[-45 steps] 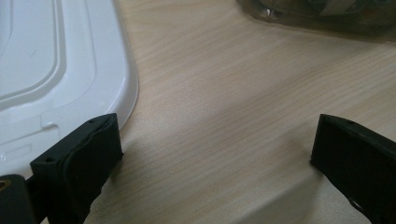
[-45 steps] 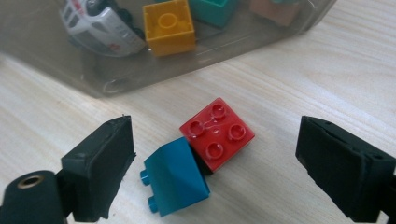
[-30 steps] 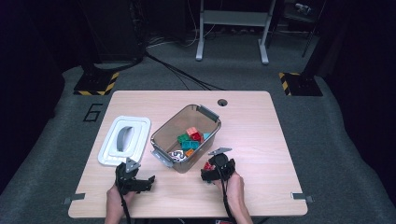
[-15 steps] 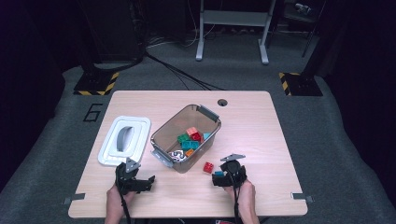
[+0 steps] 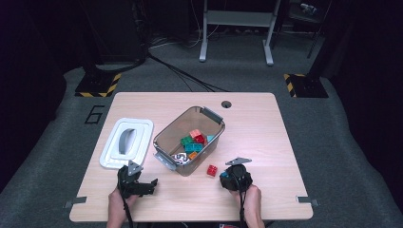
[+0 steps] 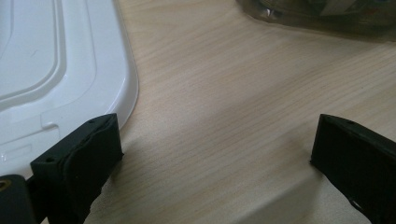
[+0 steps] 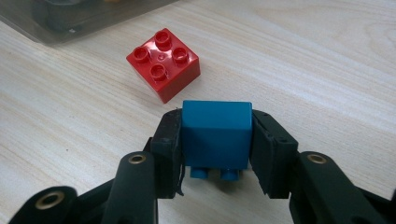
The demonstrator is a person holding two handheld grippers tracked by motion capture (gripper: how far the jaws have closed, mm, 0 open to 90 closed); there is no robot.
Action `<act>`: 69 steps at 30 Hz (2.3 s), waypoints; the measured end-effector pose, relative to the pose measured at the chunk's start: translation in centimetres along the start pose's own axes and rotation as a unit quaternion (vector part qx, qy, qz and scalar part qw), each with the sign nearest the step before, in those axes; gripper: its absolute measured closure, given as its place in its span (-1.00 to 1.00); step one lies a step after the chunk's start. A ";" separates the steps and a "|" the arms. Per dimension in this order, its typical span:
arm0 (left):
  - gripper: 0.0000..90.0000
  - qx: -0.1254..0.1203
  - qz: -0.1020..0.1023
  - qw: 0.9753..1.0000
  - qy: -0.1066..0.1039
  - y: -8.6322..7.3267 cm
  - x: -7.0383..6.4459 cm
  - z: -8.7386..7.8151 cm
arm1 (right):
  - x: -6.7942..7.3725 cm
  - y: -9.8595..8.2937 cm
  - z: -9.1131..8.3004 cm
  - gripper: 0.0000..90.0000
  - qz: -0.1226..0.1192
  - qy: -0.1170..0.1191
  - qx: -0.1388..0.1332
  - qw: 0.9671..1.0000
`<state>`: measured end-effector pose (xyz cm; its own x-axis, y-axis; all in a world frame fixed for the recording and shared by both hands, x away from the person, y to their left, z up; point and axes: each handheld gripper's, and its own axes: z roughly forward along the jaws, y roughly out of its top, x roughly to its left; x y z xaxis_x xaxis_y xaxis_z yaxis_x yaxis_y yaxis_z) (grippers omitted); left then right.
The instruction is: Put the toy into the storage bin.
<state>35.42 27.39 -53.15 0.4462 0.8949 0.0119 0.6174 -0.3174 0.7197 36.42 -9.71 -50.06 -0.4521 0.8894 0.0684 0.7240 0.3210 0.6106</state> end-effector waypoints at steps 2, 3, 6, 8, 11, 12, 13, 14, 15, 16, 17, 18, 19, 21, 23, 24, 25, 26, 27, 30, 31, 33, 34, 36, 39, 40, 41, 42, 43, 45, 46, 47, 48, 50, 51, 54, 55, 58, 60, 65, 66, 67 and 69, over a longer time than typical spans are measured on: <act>-0.96 0.000 0.001 1.000 -0.001 0.0 0.0 0.0 | 0.1 0.0 -0.1 0.29 0.003 -0.001 0.004 1.000; -0.96 0.000 0.000 1.000 0.000 0.0 0.0 0.0 | 0.0 0.1 -0.1 0.30 -0.001 -0.001 0.001 1.000; -0.96 0.000 0.001 1.000 0.000 0.0 0.0 0.0 | -0.2 0.2 -0.2 0.30 -0.006 0.000 0.000 1.000; -0.96 0.000 0.000 1.000 0.000 0.0 0.0 0.0 | -0.3 0.3 -0.4 0.30 -0.003 0.008 -0.001 1.000; -0.96 0.000 0.001 1.000 -0.001 0.0 0.0 0.0 | -0.7 0.5 -0.7 0.30 0.002 0.009 -0.010 1.000; -0.96 0.000 0.000 1.000 0.000 0.0 0.0 0.0 | -0.8 0.6 -0.9 0.30 0.004 0.010 -0.013 1.000; -0.96 0.000 0.000 1.000 0.000 0.0 0.0 0.0 | -1.0 0.7 -1.1 0.31 0.005 0.011 -0.016 1.000; -0.96 0.000 0.000 1.000 0.000 0.0 0.0 0.0 | -1.1 0.8 -1.2 0.31 0.003 0.008 -0.018 1.000; -0.96 0.000 0.000 1.000 0.000 0.0 0.0 0.0 | -1.2 0.9 -1.4 0.31 0.002 0.007 -0.019 1.000; -0.96 -0.001 0.001 1.000 0.001 0.0 0.0 0.0 | -1.3 1.0 -1.6 0.31 0.005 0.007 -0.020 1.000; -0.96 -0.001 0.001 1.000 0.001 0.0 0.0 0.0 | -1.5 1.1 -1.7 0.31 0.004 0.008 -0.024 1.000; -0.96 -0.001 0.001 1.000 0.000 0.0 0.0 0.0 | -1.6 1.2 -1.8 0.31 0.006 0.009 -0.024 1.000; -0.96 -0.001 0.001 1.000 0.000 0.0 0.0 0.0 | -1.7 1.3 -1.9 0.31 0.006 0.007 -0.027 1.000; -0.96 -0.001 0.001 1.000 0.000 0.0 0.0 0.0 | -1.9 1.6 -2.2 0.31 0.011 0.011 -0.029 0.999; -0.96 -0.001 0.001 1.000 0.000 0.0 0.0 0.0 | -2.2 1.8 -2.4 0.31 0.009 0.009 -0.033 0.999; -0.96 -0.001 0.001 1.000 0.001 0.0 0.0 0.0 | -2.3 2.0 -2.5 0.31 0.008 0.008 -0.035 0.999; -0.96 -0.001 0.001 1.000 0.000 0.0 0.0 0.0 | -2.3 2.1 -2.7 0.31 0.012 0.010 -0.034 0.999; -0.96 -0.001 0.001 1.000 0.000 0.0 0.0 0.0 | -2.5 2.3 -2.8 0.31 0.009 0.008 -0.037 0.999; -0.96 -0.001 0.001 1.000 0.000 0.0 0.0 0.0 | -2.6 2.4 -2.9 0.31 0.009 0.008 -0.039 0.999; -0.96 -0.001 0.001 1.000 0.000 0.0 0.0 0.0 | -2.7 2.9 -3.2 0.31 0.010 0.007 -0.041 0.999; -0.96 -0.001 0.001 1.000 0.000 0.0 0.0 0.0 | -2.9 3.1 -3.3 0.31 0.005 0.011 -0.046 0.999; -0.96 -0.001 0.001 1.000 0.000 0.0 0.0 0.0 | -2.9 3.5 -3.6 0.31 0.007 0.010 -0.047 0.999; -0.96 -0.001 0.001 1.000 0.000 0.0 0.0 0.0 | -2.8 3.6 -3.7 0.31 0.009 0.010 -0.046 0.999; -0.96 -0.001 0.002 1.000 -0.001 0.0 0.0 0.0 | -2.9 4.0 -3.8 0.31 0.003 0.011 -0.051 0.999; -0.96 -0.001 0.001 1.000 0.000 0.0 0.0 0.0 | -3.1 4.6 -4.0 0.31 0.002 0.010 -0.050 0.999; -0.96 -0.001 0.002 1.000 -0.001 0.0 0.1 0.0 | -3.1 4.6 -4.0 0.31 0.002 0.010 -0.050 0.999; -0.96 -0.001 0.001 1.000 0.000 0.0 0.0 0.0 | -3.1 4.7 -4.0 0.31 0.004 0.013 -0.051 0.999; -0.96 -0.001 0.001 1.000 0.000 0.0 0.0 0.0 | -3.3 5.1 -4.2 0.31 0.002 0.010 -0.052 0.999; -0.96 -0.001 0.001 1.000 0.000 0.0 0.0 0.0 | -3.3 5.1 -4.2 0.31 0.002 0.010 -0.052 0.999; -0.96 -0.001 0.001 1.000 0.000 0.0 0.0 0.0 | -3.3 5.4 -4.4 0.31 0.005 0.010 -0.054 0.998; -0.96 -0.001 0.001 1.000 0.000 0.0 0.0 0.0 | -3.4 5.5 -4.4 0.31 0.003 0.010 -0.055 0.998; -0.96 -0.001 0.001 1.000 0.000 0.0 0.0 0.0 | -3.5 6.0 -4.7 0.31 -0.001 0.010 -0.060 0.998; -0.96 -0.001 0.001 1.000 0.000 0.0 0.0 0.0 | -3.5 6.1 -4.8 0.31 -0.002 0.013 -0.059 0.998; -0.96 -0.001 0.001 1.000 0.000 0.0 0.0 0.0 | -3.5 6.3 -4.9 0.31 0.000 0.012 -0.061 0.998; -0.96 -0.001 0.001 1.000 0.000 0.0 0.0 0.0 | -3.5 6.6 -5.0 0.31 -0.003 0.012 -0.064 0.998; -0.96 -0.001 0.001 1.000 0.000 0.0 0.0 0.0 | -3.5 7.3 -5.4 0.31 -0.005 0.013 -0.068 0.998; -0.96 -0.001 0.001 1.000 0.000 0.0 0.0 0.0 | -3.4 7.6 -5.6 0.31 -0.003 0.013 -0.069 0.998; -0.96 -0.001 0.001 1.000 0.000 0.0 0.0 0.0 | -3.3 8.7 -6.2 0.31 -0.016 0.012 -0.080 0.997; -0.96 0.001 0.000 1.000 0.000 0.0 0.0 0.0 | -3.2 9.2 -6.5 0.31 -0.013 0.012 -0.080 0.997; -0.96 0.000 0.000 1.000 -0.001 0.0 0.0 0.0 | -3.0 10.4 -7.2 0.31 -0.019 0.011 -0.088 0.996; -0.96 0.000 0.000 1.000 -0.001 0.0 0.0 0.0 | -3.0 11.0 -7.5 0.31 -0.023 0.009 -0.092 0.995; -0.96 0.000 0.000 1.000 -0.001 0.0 0.0 0.0 | -3.0 11.0 -7.5 0.31 -0.023 0.009 -0.092 0.995; -0.96 0.000 0.000 1.000 -0.001 0.0 0.0 0.0 | -3.0 11.8 -7.8 0.31 -0.029 0.011 -0.097 0.995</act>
<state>35.44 27.40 -53.16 0.4468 0.8946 0.0109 0.6176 -0.3172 0.7197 42.26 -11.11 -36.95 -0.5033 0.8630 0.0443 0.5825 0.3010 0.7551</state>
